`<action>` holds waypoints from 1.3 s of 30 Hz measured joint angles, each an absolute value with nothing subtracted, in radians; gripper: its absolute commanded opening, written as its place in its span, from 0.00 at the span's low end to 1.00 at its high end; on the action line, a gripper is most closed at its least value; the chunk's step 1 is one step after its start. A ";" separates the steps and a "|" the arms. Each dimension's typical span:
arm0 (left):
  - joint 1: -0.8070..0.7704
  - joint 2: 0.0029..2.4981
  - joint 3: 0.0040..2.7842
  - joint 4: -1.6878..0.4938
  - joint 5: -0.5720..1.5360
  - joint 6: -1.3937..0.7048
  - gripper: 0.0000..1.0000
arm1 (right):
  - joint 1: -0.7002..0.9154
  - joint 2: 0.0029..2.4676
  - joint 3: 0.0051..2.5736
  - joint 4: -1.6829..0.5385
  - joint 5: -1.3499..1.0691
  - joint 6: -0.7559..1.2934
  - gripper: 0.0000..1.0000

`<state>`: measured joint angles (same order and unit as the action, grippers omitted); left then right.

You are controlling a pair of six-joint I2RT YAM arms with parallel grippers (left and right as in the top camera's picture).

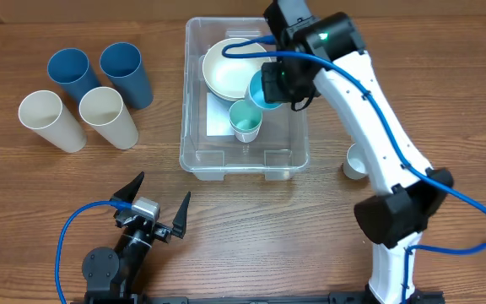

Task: Pack container
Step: 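Stack the light-blue cup into the mint cup and release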

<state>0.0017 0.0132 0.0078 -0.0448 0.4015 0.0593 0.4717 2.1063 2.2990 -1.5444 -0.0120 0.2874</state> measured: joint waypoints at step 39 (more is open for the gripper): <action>0.002 0.013 0.008 -0.045 0.402 0.059 1.00 | -0.044 2.057 2.289 -1.690 -0.081 0.290 0.06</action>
<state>0.0017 0.0132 0.0078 -0.0452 0.4015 0.0593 -0.0444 2.0567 2.2890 -1.6901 -0.0807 0.2897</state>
